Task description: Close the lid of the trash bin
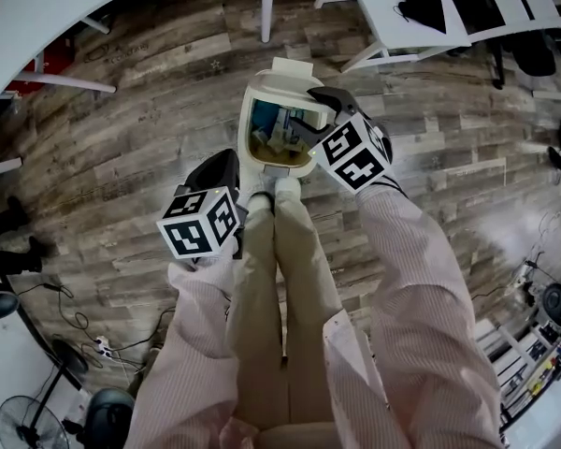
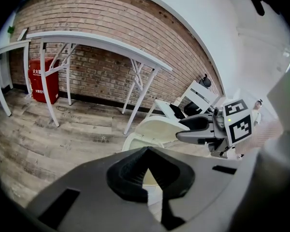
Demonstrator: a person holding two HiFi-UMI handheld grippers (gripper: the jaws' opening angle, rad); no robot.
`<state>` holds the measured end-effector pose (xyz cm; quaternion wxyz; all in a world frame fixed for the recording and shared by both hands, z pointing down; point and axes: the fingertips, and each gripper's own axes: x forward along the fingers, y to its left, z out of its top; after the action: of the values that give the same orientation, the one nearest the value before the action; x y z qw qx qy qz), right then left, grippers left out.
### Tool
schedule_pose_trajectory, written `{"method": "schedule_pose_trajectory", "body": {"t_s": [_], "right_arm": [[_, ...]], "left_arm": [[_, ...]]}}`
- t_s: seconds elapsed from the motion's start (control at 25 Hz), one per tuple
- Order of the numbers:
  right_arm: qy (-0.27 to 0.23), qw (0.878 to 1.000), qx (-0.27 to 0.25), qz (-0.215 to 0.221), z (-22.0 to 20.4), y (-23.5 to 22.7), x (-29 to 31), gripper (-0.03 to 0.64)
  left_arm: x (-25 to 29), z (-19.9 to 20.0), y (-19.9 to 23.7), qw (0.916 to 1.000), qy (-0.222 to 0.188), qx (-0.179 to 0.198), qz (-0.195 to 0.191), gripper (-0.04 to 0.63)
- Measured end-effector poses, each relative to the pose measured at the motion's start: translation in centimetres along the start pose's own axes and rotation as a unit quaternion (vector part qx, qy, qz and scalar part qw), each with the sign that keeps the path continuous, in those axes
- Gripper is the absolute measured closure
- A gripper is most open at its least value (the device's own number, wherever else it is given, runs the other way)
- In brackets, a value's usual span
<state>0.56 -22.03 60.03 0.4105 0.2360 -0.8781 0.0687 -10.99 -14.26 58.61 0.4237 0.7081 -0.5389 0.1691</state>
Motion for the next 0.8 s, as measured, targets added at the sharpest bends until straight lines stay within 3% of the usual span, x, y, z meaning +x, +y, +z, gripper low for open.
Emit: {"method": "schedule_pose_trajectory", "body": {"t_s": [0.44,0.8], "right_arm": [[-0.001,0.999,0.043,0.004,-1.5,3.1,0.2,0.382],[-0.026,0.994,0.109,0.016,-2.3,4.3,0.4,0.382]], "left_arm": [[-0.7,-2.3,0.3,0.9997,0.018,0.010,-0.014,0.603],[-0.5,-3.8,0.6,0.9994,0.027,0.013,-0.017,0.603]]}}
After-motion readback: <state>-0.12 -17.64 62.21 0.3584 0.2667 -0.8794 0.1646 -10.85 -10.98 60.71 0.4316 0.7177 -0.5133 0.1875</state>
